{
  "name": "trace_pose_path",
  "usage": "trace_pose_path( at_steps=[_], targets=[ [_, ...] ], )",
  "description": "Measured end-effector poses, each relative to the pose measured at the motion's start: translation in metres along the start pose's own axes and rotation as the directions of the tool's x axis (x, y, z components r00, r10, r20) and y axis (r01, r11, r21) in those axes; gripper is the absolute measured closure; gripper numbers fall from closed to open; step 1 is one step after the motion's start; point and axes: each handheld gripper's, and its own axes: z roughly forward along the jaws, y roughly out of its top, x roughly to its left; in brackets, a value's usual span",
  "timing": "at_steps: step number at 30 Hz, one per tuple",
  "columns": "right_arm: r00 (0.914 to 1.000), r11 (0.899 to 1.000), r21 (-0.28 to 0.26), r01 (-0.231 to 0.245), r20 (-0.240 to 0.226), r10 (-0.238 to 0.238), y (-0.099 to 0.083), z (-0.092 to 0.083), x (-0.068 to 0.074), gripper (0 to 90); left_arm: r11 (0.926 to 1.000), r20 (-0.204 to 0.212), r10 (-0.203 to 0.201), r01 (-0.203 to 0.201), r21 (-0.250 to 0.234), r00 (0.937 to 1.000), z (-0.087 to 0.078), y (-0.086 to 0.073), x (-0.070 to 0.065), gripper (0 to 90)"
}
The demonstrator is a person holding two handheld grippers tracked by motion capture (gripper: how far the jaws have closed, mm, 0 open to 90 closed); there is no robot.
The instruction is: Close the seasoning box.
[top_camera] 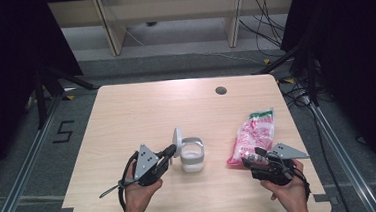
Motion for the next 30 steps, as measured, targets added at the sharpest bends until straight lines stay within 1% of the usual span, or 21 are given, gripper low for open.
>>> trace_pose_path(
  at_steps=[1,4,7,8,9,10,11,12,13,14,15,16,17,19,20,24,25,26,28,29,30],
  targets=[
    [1.0000,1.000,0.001,0.001,0.001,-0.001,0.000,0.000,0.000,37.7,1.0000,0.007,-0.001,0.001,-0.006,1.0000,0.001,0.000,0.000,89.2],
    [1.0000,1.000,-0.012,-0.003,-0.009,0.003,0.000,0.001,0.001,37.7,1.0000,0.013,0.002,-0.003,0.008,0.9999,0.002,0.001,-0.004,89.2],
    [1.0000,1.000,-0.003,-0.002,-0.009,0.002,0.000,0.000,0.001,37.7,1.0000,0.033,0.002,-0.002,0.004,0.9995,0.002,0.002,-0.006,89.1],
    [0.9999,1.000,-0.013,-0.009,-0.014,0.009,0.000,0.000,0.001,37.7,1.0000,0.039,-0.008,0.008,0.004,0.9992,0.002,0.002,-0.007,88.8],
    [0.9998,1.000,-0.004,-0.017,-0.007,0.017,0.000,-0.001,0.002,37.7,0.9999,0.050,-0.011,0.010,0.006,0.9987,0.003,0.002,-0.007,86.0],
    [1.0000,1.000,-0.005,-0.003,-0.002,0.003,0.000,-0.001,0.001,37.6,0.9995,0.067,-0.029,0.029,0.011,0.9973,0.003,0.002,-0.008,81.0],
    [1.0000,1.000,-0.001,-0.001,0.000,0.001,0.000,-0.001,0.001,37.6,0.9995,0.073,-0.030,0.029,0.014,0.9969,0.003,0.002,-0.008,77.4],
    [1.0000,1.000,-0.007,0.001,-0.006,-0.002,0.000,0.000,0.001,37.7,0.9995,0.075,-0.017,0.015,0.027,0.9970,0.002,0.002,-0.009,74.7],
    [1.0000,1.000,-0.012,-0.003,-0.008,0.002,0.000,0.000,0.001,37.6,0.9996,0.088,-0.020,0.018,0.021,0.9960,0.002,0.002,-0.009,70.5],
    [1.0000,1.000,-0.013,-0.001,-0.009,0.001,0.000,0.001,0.001,37.6,0.9990,0.087,-0.029,0.026,0.036,0.9958,0.001,0.002,-0.010,65.9],
    [0.9997,1.000,-0.003,-0.024,-0.006,0.024,-0.001,0.000,0.003,37.6,0.9990,0.087,-0.020,0.017,0.041,0.9960,0.001,0.002,-0.011,61.3],
    [0.9999,1.000,-0.005,-0.009,-0.005,0.009,-0.001,0.001,0.002,37.6,0.9987,0.085,-0.013,0.009,0.050,0.9963,0.001,0.002,-0.012,58.7],
    [0.9999,1.000,-0.008,0.008,-0.013,-0.008,-0.001,0.002,0.001,37.6,0.9986,0.085,-0.023,0.019,0.050,0.9961,0.001,0.002,-0.013,55.0],
    [0.9999,1.000,-0.010,0.007,-0.011,-0.007,-0.001,0.001,0.001,37.7,0.9984,0.077,-0.034,0.031,0.047,0.9965,0.002,0.002,-0.013,49.2],
    [0.9998,1.000,-0.012,0.019,0.002,-0.019,0.000,0.001,0.000,37.6,0.9983,0.078,-0.037,0.033,0.048,0.9963,0.002,0.002,-0.014,47.6],
    [0.9999,1.000,-0.011,0.016,-0.003,-0.016,-0.001,0.001,0.000,37.6,0.9971,0.067,-0.045,0.041,0.064,0.9967,0.002,0.003,-0.015,38.6],
    [0.9998,1.000,-0.011,0.019,-0.005,-0.019,-0.001,0.001,0.001,37.6,0.9969,0.074,-0.054,0.050,0.061,0.9958,0.003,0.002,-0.016,34.9],
    [0.9998,1.000,-0.004,-0.016,-0.013,0.016,-0.001,0.001,0.004,37.5,0.9961,0.058,-0.051,0.047,0.075,0.9970,0.002,0.003,-0.016,33.2],
    [0.9998,1.000,-0.006,-0.014,-0.013,0.014,-0.001,0.001,0.004,37.5,0.9955,0.050,-0.062,0.058,0.075,0.9968,0.002,0.002,-0.017,31.6],
    [0.9999,1.000,-0.012,-0.011,-0.007,0.011,-0.001,0.002,0.004,37.5,0.9965,0.054,-0.044,0.040,0.074,0.9976,0.002,0.002,-0.016,30.0],
    [0.9998,1.000,-0.012,-0.014,-0.014,0.013,-0.001,0.001,0.004,37.5,0.9955,0.049,-0.064,0.061,0.073,0.9967,0.001,0.001,-0.017,28.9]
  ],
)
